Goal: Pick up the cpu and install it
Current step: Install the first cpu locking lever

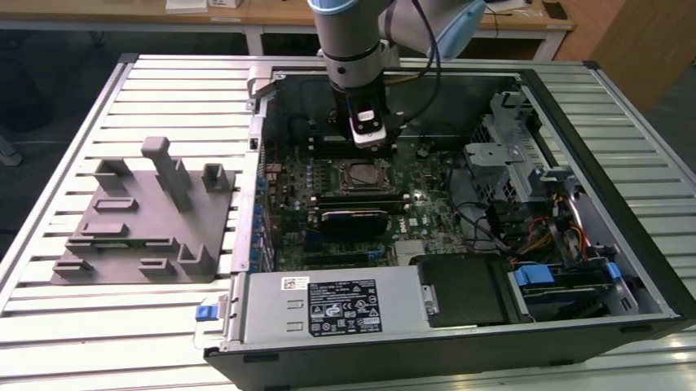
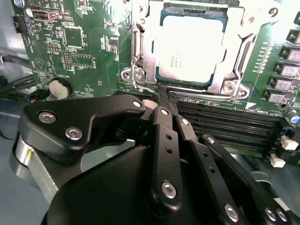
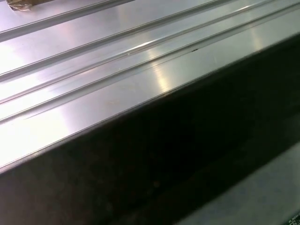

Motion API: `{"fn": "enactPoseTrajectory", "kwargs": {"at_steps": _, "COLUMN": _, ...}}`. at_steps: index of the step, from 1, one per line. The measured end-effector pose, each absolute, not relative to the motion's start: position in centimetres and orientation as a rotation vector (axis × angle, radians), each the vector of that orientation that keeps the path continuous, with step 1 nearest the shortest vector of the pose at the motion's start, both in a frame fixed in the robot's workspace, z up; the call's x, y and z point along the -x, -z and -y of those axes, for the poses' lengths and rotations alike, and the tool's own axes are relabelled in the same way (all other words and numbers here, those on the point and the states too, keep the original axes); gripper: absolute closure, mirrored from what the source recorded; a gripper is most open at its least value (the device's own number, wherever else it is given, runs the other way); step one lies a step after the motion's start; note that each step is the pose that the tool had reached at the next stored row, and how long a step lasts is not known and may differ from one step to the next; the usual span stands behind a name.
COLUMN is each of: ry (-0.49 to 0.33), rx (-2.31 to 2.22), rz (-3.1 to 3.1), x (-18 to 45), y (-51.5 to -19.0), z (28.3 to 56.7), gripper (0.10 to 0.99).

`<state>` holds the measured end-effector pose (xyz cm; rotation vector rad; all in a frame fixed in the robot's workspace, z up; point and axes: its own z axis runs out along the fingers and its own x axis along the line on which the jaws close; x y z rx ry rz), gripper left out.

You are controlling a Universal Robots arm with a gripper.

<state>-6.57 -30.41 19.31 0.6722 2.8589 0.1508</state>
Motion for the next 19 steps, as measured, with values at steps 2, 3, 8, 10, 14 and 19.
{"fn": "enactPoseTrajectory", "kwargs": {"at_steps": 2, "ry": -0.151, "rx": -0.672, "rz": -2.859, "x": 6.58, "y": -19.31, "z": 30.41, "gripper": 0.980}}
{"fn": "enactPoseTrajectory", "kwargs": {"at_steps": 3, "ry": -0.151, "rx": -0.672, "rz": -2.859, "x": 6.58, "y": -19.31, "z": 30.41, "gripper": 0.980}}
{"fn": "enactPoseTrajectory", "kwargs": {"at_steps": 8, "ry": -0.184, "rx": -0.677, "rz": -2.861, "x": 6.58, "y": -19.31, "z": 30.49, "gripper": 0.980}}
{"fn": "enactPoseTrajectory", "kwargs": {"at_steps": 10, "ry": -0.186, "rx": -0.677, "rz": -2.861, "x": 6.58, "y": -19.30, "z": 30.52, "gripper": 0.980}}
{"fn": "enactPoseTrajectory", "kwargs": {"at_steps": 14, "ry": -0.186, "rx": -0.677, "rz": -2.862, "x": 6.55, "y": -19.37, "z": 30.61, "gripper": 0.980}}
{"fn": "enactPoseTrajectory", "kwargs": {"at_steps": 19, "ry": -0.187, "rx": -0.677, "rz": -2.861, "x": 6.48, "y": -19.39, "z": 30.82, "gripper": 0.980}}
